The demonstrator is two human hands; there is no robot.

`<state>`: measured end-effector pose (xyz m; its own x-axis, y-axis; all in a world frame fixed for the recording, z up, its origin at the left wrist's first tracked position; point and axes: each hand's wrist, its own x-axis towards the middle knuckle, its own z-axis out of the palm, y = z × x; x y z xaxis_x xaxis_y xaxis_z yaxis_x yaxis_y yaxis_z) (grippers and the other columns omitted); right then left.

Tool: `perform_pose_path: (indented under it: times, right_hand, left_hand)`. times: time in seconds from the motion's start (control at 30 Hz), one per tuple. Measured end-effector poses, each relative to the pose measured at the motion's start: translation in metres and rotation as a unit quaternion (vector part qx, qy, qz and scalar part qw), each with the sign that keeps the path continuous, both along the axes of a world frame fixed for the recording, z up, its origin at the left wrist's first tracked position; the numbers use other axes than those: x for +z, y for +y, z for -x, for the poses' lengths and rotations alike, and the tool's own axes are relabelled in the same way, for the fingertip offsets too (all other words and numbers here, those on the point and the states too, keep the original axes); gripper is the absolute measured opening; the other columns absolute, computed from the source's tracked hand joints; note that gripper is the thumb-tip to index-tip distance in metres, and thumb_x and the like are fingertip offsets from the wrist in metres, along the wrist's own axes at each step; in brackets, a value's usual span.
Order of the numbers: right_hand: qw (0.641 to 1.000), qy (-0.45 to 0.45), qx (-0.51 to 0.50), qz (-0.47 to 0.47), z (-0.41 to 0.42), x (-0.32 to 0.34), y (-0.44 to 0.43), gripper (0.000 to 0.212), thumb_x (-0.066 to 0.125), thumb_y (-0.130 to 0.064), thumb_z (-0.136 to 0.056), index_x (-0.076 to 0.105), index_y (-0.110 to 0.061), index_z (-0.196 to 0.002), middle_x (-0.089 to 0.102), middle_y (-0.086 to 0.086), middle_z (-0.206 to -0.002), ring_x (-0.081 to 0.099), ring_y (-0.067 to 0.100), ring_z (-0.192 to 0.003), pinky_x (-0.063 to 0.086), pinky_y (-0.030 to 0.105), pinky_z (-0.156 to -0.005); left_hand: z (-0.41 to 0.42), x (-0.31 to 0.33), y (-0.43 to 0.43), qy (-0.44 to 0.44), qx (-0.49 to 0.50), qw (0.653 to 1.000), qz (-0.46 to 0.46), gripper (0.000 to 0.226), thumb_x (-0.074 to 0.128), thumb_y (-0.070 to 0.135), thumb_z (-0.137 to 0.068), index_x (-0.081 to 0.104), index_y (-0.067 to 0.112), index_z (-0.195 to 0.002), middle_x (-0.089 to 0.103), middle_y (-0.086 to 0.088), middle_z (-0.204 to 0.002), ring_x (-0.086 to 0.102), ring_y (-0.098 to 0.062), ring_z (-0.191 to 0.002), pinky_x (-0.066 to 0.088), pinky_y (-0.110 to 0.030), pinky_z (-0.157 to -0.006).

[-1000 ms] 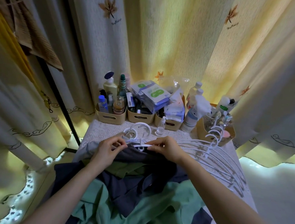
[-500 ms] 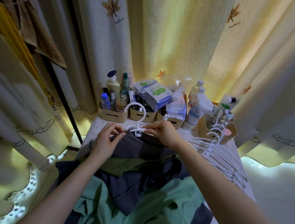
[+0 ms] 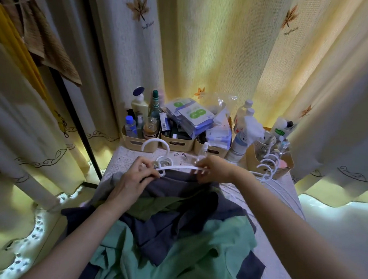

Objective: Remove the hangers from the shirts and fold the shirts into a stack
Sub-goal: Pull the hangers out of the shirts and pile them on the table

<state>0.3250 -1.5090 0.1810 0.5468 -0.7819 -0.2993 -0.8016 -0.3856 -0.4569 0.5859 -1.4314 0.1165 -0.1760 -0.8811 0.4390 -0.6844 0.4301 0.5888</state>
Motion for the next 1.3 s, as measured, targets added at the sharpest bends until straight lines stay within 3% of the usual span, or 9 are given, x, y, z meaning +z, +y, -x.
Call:
perform_pose_path:
  times: [0.1, 0.2, 0.33, 0.47, 0.63, 0.83, 1.03, 1.2, 1.3]
  right_hand:
    - [0.989, -0.032, -0.140, 0.033, 0.053, -0.020, 0.002, 0.017, 0.066, -0.012, -0.085, 0.067, -0.008, -0.102, 0.067, 0.005, -0.093, 0.058, 0.016, -0.079, 0.050, 0.029, -0.075]
    - [0.948, -0.158, -0.277, -0.017, 0.065, -0.046, 0.022, 0.014, 0.071, -0.020, -0.084, 0.065, -0.010, -0.091, 0.067, 0.005, -0.081, 0.059, 0.016, -0.065, 0.050, 0.018, -0.056]
    - [0.851, -0.295, -0.419, -0.115, 0.040, -0.076, 0.036, 0.015, 0.069, -0.014, -0.085, 0.057, -0.010, -0.094, 0.064, 0.014, -0.086, 0.060, 0.024, -0.077, 0.053, 0.041, -0.077]
    - [0.729, -0.392, -0.546, -0.130, 0.019, -0.085, 0.039, 0.011, 0.070, -0.006, -0.082, 0.062, -0.001, -0.089, 0.059, 0.009, -0.066, 0.054, 0.016, -0.055, 0.049, 0.017, -0.050]
    - [0.705, -0.386, -0.576, -0.150, 0.013, -0.087, 0.035, 0.029, 0.069, -0.023, -0.085, 0.057, -0.007, -0.064, 0.057, 0.011, -0.065, 0.056, 0.023, -0.063, 0.047, 0.037, -0.069]
    - [0.734, -0.338, -0.581, -0.096, 0.013, -0.089, 0.035, 0.028, 0.073, -0.024, -0.080, 0.061, -0.015, -0.057, 0.060, 0.004, -0.062, 0.058, 0.021, -0.066, 0.051, 0.034, -0.073]
    - [0.650, -0.442, -0.592, -0.177, 0.022, -0.094, 0.044, 0.021, 0.067, -0.007, -0.085, 0.059, -0.006, -0.065, 0.058, 0.012, -0.068, 0.054, 0.023, -0.064, 0.048, 0.033, -0.066]
    - [0.753, -0.362, -0.528, -0.153, 0.025, -0.088, 0.047, 0.008, 0.061, -0.005, -0.088, 0.066, -0.006, -0.082, 0.063, 0.011, -0.086, 0.056, 0.021, -0.085, 0.045, 0.029, -0.077]
    - [0.781, -0.320, -0.537, 0.015, 0.039, -0.055, 0.036, 0.024, 0.049, -0.004, -0.090, 0.060, -0.007, -0.112, 0.063, 0.009, -0.107, 0.054, 0.017, -0.086, 0.042, 0.028, -0.077]
  left_hand:
    - [-0.010, -0.001, -0.004, 0.042, 0.036, 0.998, 0.013, 0.027, 0.067, -0.005, -0.081, 0.070, 0.021, -0.086, 0.047, 0.002, -0.096, 0.052, 0.005, -0.093, 0.037, -0.006, -0.087]
    - [-0.011, -0.003, -0.008, 0.051, 0.048, 0.997, 0.006, 0.022, 0.068, -0.004, -0.080, 0.072, 0.017, -0.084, 0.050, 0.001, -0.092, 0.051, 0.009, -0.096, 0.035, -0.004, -0.088]
    - [-0.005, 0.001, -0.011, 0.078, 0.034, 0.996, -0.017, 0.031, 0.069, -0.002, -0.080, 0.066, 0.029, -0.084, 0.054, 0.011, -0.092, 0.056, 0.003, -0.089, 0.041, -0.008, -0.082]
    - [0.003, 0.003, -0.011, 0.168, 0.062, 0.978, -0.104, 0.049, 0.076, 0.006, -0.076, 0.048, 0.042, -0.094, 0.060, 0.013, -0.090, 0.060, 0.001, -0.082, 0.046, -0.009, -0.072]
    - [0.018, 0.006, -0.018, 0.081, 0.019, 0.991, -0.108, 0.021, 0.069, 0.010, -0.084, 0.064, 0.029, -0.091, 0.064, 0.002, -0.089, 0.059, -0.011, -0.085, 0.041, -0.014, -0.076]
    - [0.016, 0.009, -0.015, 0.102, 0.020, 0.989, -0.105, 0.021, 0.068, 0.008, -0.085, 0.068, 0.030, -0.085, 0.064, -0.001, -0.084, 0.058, -0.009, -0.081, 0.041, -0.021, -0.074]
    - [0.005, 0.015, -0.020, 0.163, 0.070, 0.971, -0.159, 0.017, 0.063, 0.011, -0.089, 0.067, 0.024, -0.078, 0.066, -0.001, -0.079, 0.060, -0.015, -0.075, 0.039, -0.011, -0.066]
    - [0.009, 0.025, -0.021, 0.189, 0.063, 0.961, -0.194, 0.013, 0.065, 0.011, -0.088, 0.068, 0.020, -0.079, 0.064, 0.008, -0.076, 0.055, 0.007, -0.063, 0.038, -0.001, -0.063]
    - [0.007, 0.029, -0.018, 0.177, 0.014, 0.955, -0.239, 0.019, 0.069, 0.010, -0.084, 0.069, 0.026, -0.074, 0.069, 0.008, -0.073, 0.052, 0.004, -0.058, 0.039, -0.004, -0.060]
